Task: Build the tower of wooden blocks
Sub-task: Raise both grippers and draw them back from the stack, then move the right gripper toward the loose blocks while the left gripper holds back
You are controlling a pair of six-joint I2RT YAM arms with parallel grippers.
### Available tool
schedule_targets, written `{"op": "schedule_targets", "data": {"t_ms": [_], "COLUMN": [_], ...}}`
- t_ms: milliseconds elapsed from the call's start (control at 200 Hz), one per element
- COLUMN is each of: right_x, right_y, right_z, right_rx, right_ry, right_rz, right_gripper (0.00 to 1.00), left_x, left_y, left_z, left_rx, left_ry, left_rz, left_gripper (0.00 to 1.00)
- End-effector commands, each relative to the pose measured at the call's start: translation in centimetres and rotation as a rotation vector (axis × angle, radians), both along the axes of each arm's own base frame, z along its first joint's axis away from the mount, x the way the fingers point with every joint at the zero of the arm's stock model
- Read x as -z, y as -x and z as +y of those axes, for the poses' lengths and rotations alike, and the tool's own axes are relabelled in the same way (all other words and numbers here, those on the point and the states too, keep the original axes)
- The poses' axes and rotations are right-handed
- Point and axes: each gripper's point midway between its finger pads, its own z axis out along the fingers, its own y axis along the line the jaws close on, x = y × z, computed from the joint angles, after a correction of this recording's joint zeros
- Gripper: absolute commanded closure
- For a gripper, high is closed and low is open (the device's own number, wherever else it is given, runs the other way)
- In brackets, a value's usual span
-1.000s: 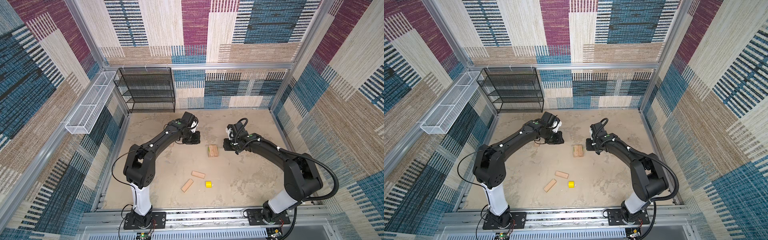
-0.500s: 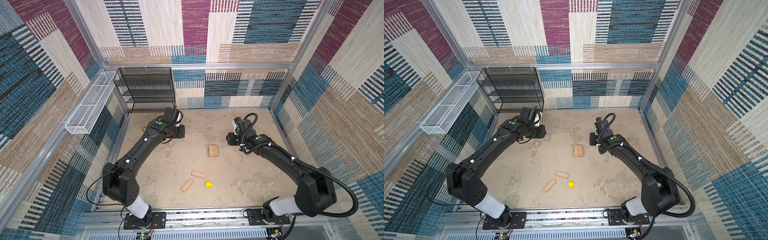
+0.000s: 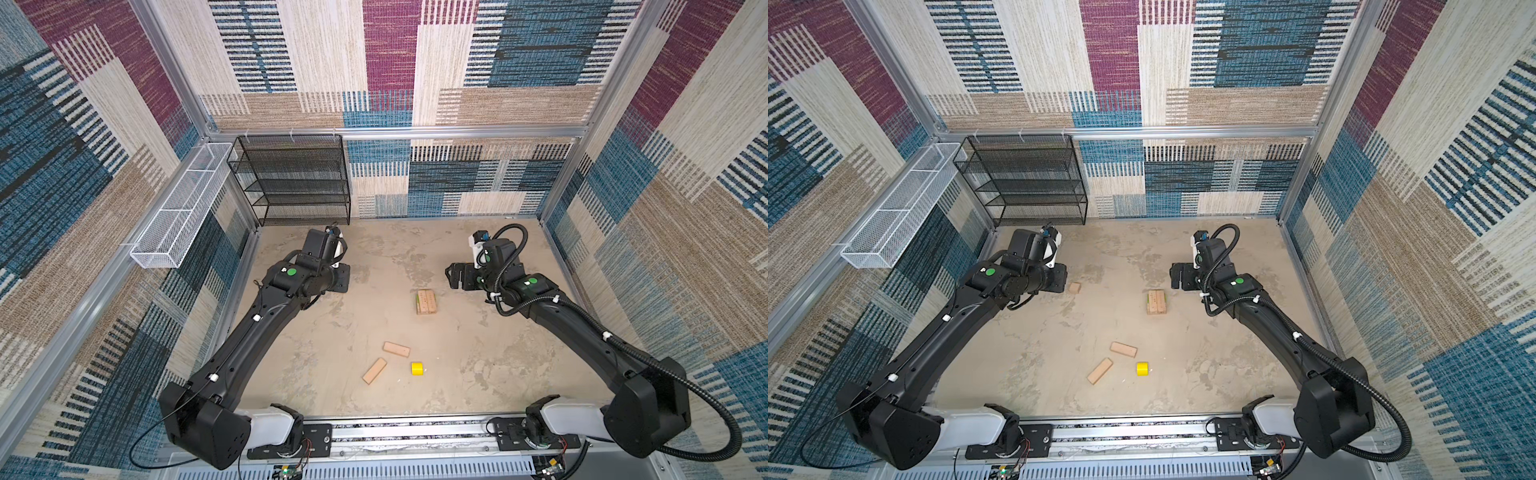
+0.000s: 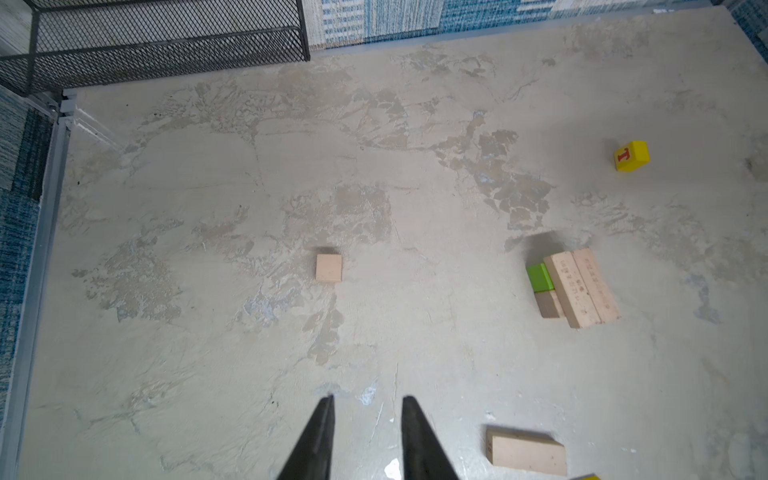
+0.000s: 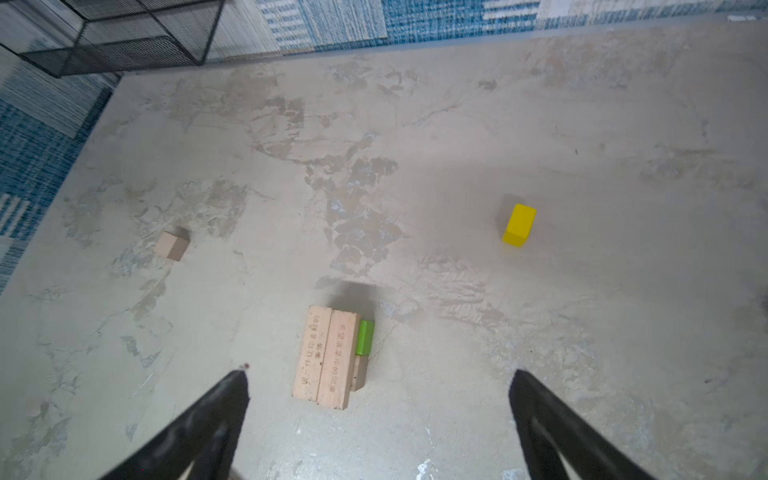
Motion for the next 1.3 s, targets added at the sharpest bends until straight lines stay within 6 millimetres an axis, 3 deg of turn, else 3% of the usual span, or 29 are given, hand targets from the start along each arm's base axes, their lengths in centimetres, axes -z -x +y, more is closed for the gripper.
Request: {"op": "schedule_targets", "data": {"t_ms": [0,165,215,326,366,566,821,987,1132,1292], "right_x": [-1.8,-2.9,-2.9,-3.1,-3.1,-2.5,-2.2,-1.5,0.4,4.0], "right_y": [0.6,1.5,1.6,1.8,1.9,2.8,6.3,8.0,8.9,10.2], "right_z": [1.2,2.7,3.0,3.5,3.7,5.1,11.6,13.8,14.3,12.5], "right_rx": [-0.061,-0.13,-0.141,-0.15,-0.147,-0.182,-0.471,-0.569,-0.49,-0.147], "right_ry": [-0.061,-0.074,-0.067,-0.079,-0.091,-0.091,0.028,0.035,-0.016,-0.123], "right_rz": [-0.03,-0.042,-0.042,-0.051,-0.053,-0.041,-0.072,-0.061,0.043,0.266], "right_gripper": [0.0,0.0,0.0,0.0,0.0,0.0,0.09,0.06,0.03,0.0], "left_x": [0.6,0.8,0.9,0.9,0.6,-0.9,0.1,1.2,1.7,2.4], "left_y": [1.2,3.0,3.4,4.0,4.1,5.1,5.8,5.8,5.7,5.5], "left_z": [-1.2,-2.7,-2.7,-2.4,-2.0,-1.9,-1.8,-0.7,0.5,1.2], "left_rx": [0.091,0.148,0.144,0.122,0.105,0.11,0.16,0.113,0.077,0.051], "left_ry": [0.046,0.148,0.164,0.179,0.176,0.195,0.162,0.116,0.063,0.033], "left_rz": [0.01,0.043,0.05,0.047,0.033,0.002,0.009,0.017,-0.005,-0.015], "left_gripper": [0.51,0.35,0.23,0.19,0.0,0.01,0.01,0.01,0.01,0.01]}}
